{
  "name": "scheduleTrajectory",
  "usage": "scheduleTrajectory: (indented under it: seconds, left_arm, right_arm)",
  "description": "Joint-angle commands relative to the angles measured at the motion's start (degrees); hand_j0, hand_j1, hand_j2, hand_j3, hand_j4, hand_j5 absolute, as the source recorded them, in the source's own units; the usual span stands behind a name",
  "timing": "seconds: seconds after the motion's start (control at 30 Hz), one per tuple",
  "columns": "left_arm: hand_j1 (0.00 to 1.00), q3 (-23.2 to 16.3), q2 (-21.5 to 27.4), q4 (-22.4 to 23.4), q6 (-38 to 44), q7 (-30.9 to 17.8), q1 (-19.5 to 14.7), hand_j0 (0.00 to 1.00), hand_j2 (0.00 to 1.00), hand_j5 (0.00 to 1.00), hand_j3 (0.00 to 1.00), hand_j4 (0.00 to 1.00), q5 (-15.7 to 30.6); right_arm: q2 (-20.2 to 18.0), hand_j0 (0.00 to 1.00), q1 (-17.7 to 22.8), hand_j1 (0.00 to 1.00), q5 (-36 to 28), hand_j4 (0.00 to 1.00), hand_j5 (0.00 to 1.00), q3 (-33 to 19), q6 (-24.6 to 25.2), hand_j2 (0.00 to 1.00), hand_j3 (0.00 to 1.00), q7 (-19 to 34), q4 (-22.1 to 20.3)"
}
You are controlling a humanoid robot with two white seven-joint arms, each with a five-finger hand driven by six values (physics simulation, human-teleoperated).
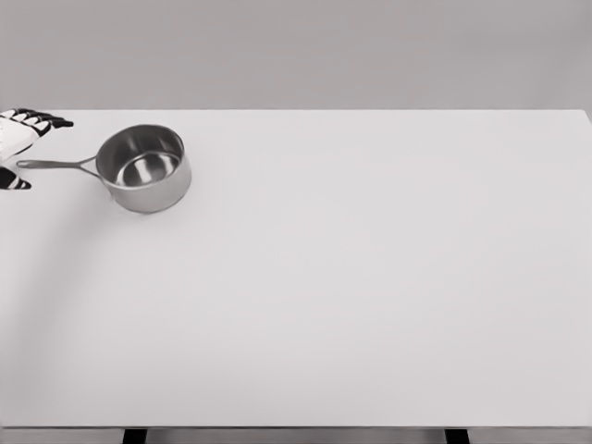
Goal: Rotate pot handle
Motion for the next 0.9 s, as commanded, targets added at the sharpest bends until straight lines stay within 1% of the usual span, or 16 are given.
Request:
scheduleTrajectory:
  seconds: [0.0, 0.23, 0.37, 0.4, 0.47, 0.7, 0.87]
  left_arm:
    - [1.00, -0.03, -0.51, 0.62, 0.08, 0.03, 0.00, 1.00, 1.00, 1.00, 1.00, 1.00, -0.50]
    - [1.00, -0.20, -1.12, 1.94, 0.08, 0.03, -0.97, 1.00, 1.00, 1.00, 1.00, 1.00, -1.29]
    - [1.00, -0.29, -1.74, 2.29, 0.08, 0.03, -2.11, 1.00, 1.00, 1.00, 1.00, 1.00, -1.47]
    - [1.00, -0.20, -1.91, 2.38, 0.08, 0.03, -2.28, 1.00, 1.00, 1.00, 1.00, 1.00, -2.17]
    - [1.00, -0.29, -3.23, 4.67, 0.08, 0.12, -3.78, 1.00, 1.00, 1.00, 1.00, 1.00, -3.58]
    - [1.00, -0.29, -3.23, 4.67, 0.08, 0.12, -3.96, 1.00, 1.00, 1.00, 1.00, 1.00, -3.66]
    - [1.00, -0.29, -3.32, 4.75, 0.08, 0.12, -4.75, 1.00, 1.00, 1.00, 1.00, 1.00, -3.93]
  right_arm:
    - [0.00, 1.00, 0.00, 1.00, -0.04, 1.00, 1.00, 0.00, -0.03, 1.00, 1.00, -0.08, 0.00]
    - [0.00, 1.00, 0.00, 1.00, -0.04, 1.00, 1.00, 0.00, -0.03, 1.00, 1.00, 0.01, 0.00]
    - [0.00, 1.00, 0.00, 1.00, -0.04, 1.00, 1.00, 0.00, -0.03, 1.00, 1.00, 0.01, 0.00]
    - [0.00, 1.00, 0.00, 1.00, -0.04, 1.00, 1.00, 0.00, -0.03, 1.00, 1.00, 0.01, 0.00]
    - [0.00, 1.00, 0.00, 1.00, -0.04, 1.00, 1.00, 0.00, -0.03, 1.00, 1.00, 0.01, 0.00]
    - [0.00, 1.00, 0.00, 1.00, -0.04, 1.00, 1.00, 0.00, -0.03, 1.00, 1.00, 0.01, 0.00]
    - [0.00, 1.00, 0.00, 1.00, -0.04, 1.00, 1.00, 0.00, -0.03, 1.00, 1.00, -0.08, 0.00]
